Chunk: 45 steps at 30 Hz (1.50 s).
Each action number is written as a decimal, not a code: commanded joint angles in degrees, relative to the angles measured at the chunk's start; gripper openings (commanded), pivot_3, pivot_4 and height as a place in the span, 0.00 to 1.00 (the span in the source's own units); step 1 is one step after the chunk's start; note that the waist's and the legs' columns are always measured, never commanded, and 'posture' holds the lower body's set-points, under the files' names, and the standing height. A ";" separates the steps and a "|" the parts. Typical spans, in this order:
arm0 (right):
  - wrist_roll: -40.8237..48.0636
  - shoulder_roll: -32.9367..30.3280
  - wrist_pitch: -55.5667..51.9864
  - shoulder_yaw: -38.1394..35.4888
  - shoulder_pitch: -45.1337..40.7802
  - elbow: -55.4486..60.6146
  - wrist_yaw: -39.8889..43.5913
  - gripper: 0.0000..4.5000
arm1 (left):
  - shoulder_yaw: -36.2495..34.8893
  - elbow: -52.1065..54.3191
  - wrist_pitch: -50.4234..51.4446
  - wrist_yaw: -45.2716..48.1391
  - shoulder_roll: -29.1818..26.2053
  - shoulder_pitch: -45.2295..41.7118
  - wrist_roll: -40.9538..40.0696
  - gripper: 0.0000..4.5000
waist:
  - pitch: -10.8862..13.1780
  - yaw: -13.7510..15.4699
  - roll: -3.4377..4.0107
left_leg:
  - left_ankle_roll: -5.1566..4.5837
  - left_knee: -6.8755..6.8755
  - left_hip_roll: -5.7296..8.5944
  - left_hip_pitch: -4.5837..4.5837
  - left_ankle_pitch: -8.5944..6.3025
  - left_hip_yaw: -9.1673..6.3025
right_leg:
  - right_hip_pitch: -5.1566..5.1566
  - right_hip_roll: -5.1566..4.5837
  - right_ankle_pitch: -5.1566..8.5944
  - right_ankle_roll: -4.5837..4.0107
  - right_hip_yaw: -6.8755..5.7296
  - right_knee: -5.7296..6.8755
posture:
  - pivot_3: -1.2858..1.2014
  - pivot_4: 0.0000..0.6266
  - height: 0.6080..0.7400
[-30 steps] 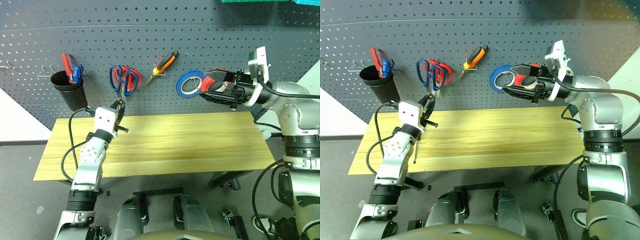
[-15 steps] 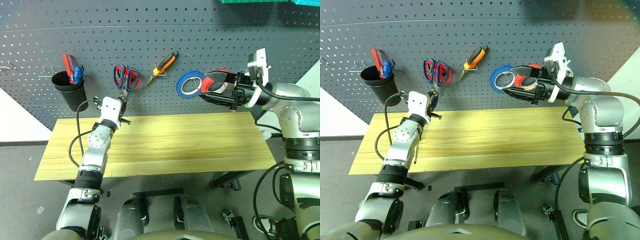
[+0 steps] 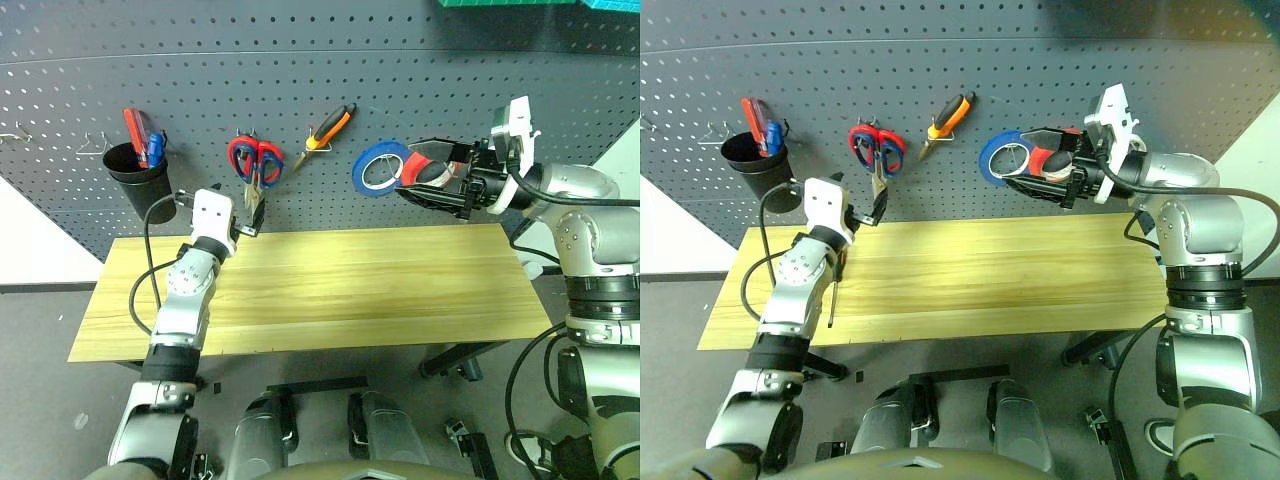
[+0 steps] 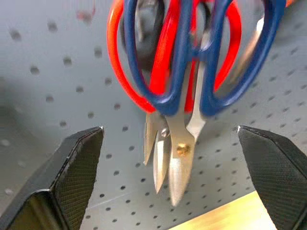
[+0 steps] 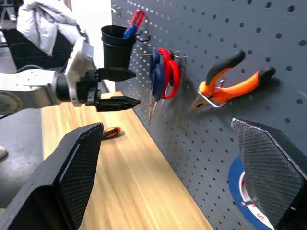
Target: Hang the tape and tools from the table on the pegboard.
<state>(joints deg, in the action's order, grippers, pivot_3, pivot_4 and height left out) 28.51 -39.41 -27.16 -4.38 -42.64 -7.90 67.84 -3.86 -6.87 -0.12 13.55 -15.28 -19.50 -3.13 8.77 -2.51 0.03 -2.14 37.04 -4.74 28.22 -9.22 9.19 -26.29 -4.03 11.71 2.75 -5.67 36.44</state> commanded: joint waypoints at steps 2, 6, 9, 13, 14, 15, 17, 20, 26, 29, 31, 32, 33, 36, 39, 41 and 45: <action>3.47 1.14 -3.97 1.73 -1.69 4.85 1.79 1.00 | -2.75 15.18 6.19 0.40 -0.95 7.14 -3.69 0.99 | 0.00 0.17 0.00 | 0.00 0.00 -0.01 0.00 0.00 -0.04 | -0.01 0.00 0.00 0.00 0.00 0.02 | 0.51 0.13 0.92; 5.76 3.49 -8.13 5.05 -1.26 8.98 2.57 1.00 | -5.69 22.67 15.07 0.89 -1.93 13.36 -7.71 0.99 | -0.13 0.80 0.01 | 0.02 0.02 -0.01 -0.01 -0.02 -0.07 | 0.01 -0.02 0.00 0.00 0.01 0.04 | 0.53 0.13 0.92; 5.88 5.87 -9.86 7.65 -0.62 10.35 2.12 1.00 | -8.54 24.60 17.57 2.07 -2.65 16.37 -11.06 0.99 | -0.16 1.73 -0.01 | 0.11 0.01 -0.03 -0.08 -0.09 -0.08 | 0.04 -0.01 0.01 -0.01 0.02 0.05 | 0.54 0.14 0.92; 1.77 9.66 -7.33 12.92 -0.20 7.69 1.80 1.00 | -10.98 23.01 22.83 1.94 -4.69 17.71 -12.34 0.99 | -0.18 3.08 -0.05 | 0.08 0.03 -0.02 -0.10 -0.12 -0.07 | 0.06 -0.08 0.04 -0.08 0.01 -0.02 | 0.55 0.16 0.92; 0.87 10.47 -6.44 13.78 -0.37 6.69 1.71 1.00 | -10.90 22.15 23.93 2.68 -5.79 17.54 -12.21 0.99 | -0.21 3.31 -0.10 | 0.08 0.03 -0.02 -0.09 -0.13 -0.07 | 0.06 -0.08 0.08 -0.15 0.01 -0.05 | 0.55 0.16 0.92; 0.18 11.07 -5.86 14.34 -0.54 6.05 1.60 1.00 | -11.08 21.78 24.30 3.28 -6.59 17.56 -12.32 0.99 | -0.22 3.46 -0.11 | 0.07 0.02 -0.02 -0.10 -0.13 -0.07 | 0.06 -0.08 0.11 -0.21 0.02 -0.06 | 0.55 0.17 0.92; -1.08 12.28 -4.47 15.30 -0.76 4.37 1.45 1.00 | -13.40 20.35 26.23 3.20 -7.32 16.87 -14.01 0.99 | -0.22 3.64 -0.10 | 0.07 0.01 -0.06 -0.06 -0.14 -0.06 | -0.02 -0.12 0.12 -0.23 0.01 -0.06 | 0.56 0.18 0.92; -2.08 13.22 -3.44 15.88 -1.11 2.54 1.63 1.00 | -15.70 18.13 27.79 2.10 -8.17 15.16 -14.70 0.99 | -0.22 4.12 -0.11 | 0.06 0.00 -0.06 -0.06 -0.15 -0.06 | -0.03 -0.17 0.12 -0.23 0.02 -0.06 | 0.56 0.18 0.92; -5.82 15.34 -1.74 17.56 -4.88 -3.79 1.57 1.00 | -14.05 11.04 33.59 -1.76 -11.23 8.75 -10.64 0.99 | -0.17 4.93 -0.10 | 0.07 -0.06 -0.09 -0.07 -0.16 -0.01 | -0.20 -0.15 0.13 -0.26 0.04 -0.11 | 0.57 0.27 0.92; -7.51 15.29 -2.13 18.19 -5.36 -5.31 1.57 1.00 | -15.27 11.11 40.23 -3.19 -9.89 6.21 -13.11 0.99 | -0.05 5.03 -0.13 | 0.05 -0.17 -0.06 -0.05 -0.17 0.00 | -0.26 -0.24 0.14 -0.27 0.06 -0.19 | 0.57 0.33 0.92; -8.45 14.84 -2.41 18.63 -5.13 -5.24 1.81 1.00 | -17.40 11.62 44.56 -3.99 -8.54 3.76 -16.14 0.99 | 0.34 5.04 -0.19 | 0.05 -0.19 -0.05 -0.02 -0.17 -0.01 | -0.29 -0.37 0.15 -0.28 0.06 -0.19 | 0.57 0.39 0.92; -8.54 14.50 -2.99 18.64 -5.00 -4.81 1.99 1.00 | -17.94 11.73 46.81 -4.65 -8.30 2.61 -16.70 0.99 | 0.73 5.02 -0.29 | 0.04 -0.18 -0.04 -0.12 -0.17 -0.03 | -0.22 -0.40 0.16 -0.29 0.06 -0.18 | 0.56 0.42 0.92; -8.71 14.36 -3.25 18.65 -4.97 -4.79 2.06 1.00 | -18.24 11.27 48.70 -5.25 -8.15 1.54 -17.05 0.99 | 1.32 4.96 -0.37 | 0.05 -0.19 -0.05 -0.14 -0.17 -0.05 | -0.20 -0.42 0.15 -0.30 0.06 -0.18 | 0.56 0.42 0.92; -9.44 14.15 -3.71 18.47 -4.90 -5.10 1.45 1.00 | -16.89 8.73 52.56 -5.94 -8.45 -1.24 -16.64 0.99 | 2.51 4.86 -0.36 | 0.04 -0.17 -0.04 -0.21 -0.16 -0.07 | -0.15 -0.45 0.16 -0.31 0.11 -0.16 | 0.56 0.47 0.92; -9.83 13.79 -5.06 18.10 -5.10 -5.06 0.69 1.00 | -15.49 3.71 56.56 -7.29 -9.22 -5.18 -15.16 0.99 | 4.07 4.87 -0.34 | 0.04 -0.16 -0.03 -0.21 -0.16 -0.08 | -0.15 -0.46 0.16 -0.31 0.13 -0.16 | 0.55 0.54 0.92; -9.74 13.49 -6.11 17.89 -5.19 -4.98 0.45 1.00 | -13.24 0.32 56.85 -6.94 -10.34 -7.43 -13.47 0.99 | 5.31 4.81 -0.39 | 0.03 -0.15 -0.03 -0.29 -0.16 -0.08 | -0.10 -0.48 0.16 -0.32 0.14 -0.15 | 0.55 0.57 0.92; -9.96 13.09 -7.82 17.63 -5.05 -4.92 -0.87 1.00 | -10.22 -6.33 57.26 -5.90 -10.67 -12.20 -11.82 0.99 | 8.07 4.81 -0.39 | 0.03 -0.13 -0.02 -0.28 -0.15 -0.08 | -0.14 -0.56 0.16 -0.33 0.18 -0.13 | 0.54 0.68 0.92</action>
<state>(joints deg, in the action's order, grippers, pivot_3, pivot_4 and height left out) 18.36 -25.91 -34.45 14.77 -46.99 -13.87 67.53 -14.59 -12.29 57.08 7.39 -25.28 -30.49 -15.75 16.84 2.31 -0.36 -2.11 36.93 -4.76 28.00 -9.37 9.10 -26.45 -4.63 11.87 2.42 -5.48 36.32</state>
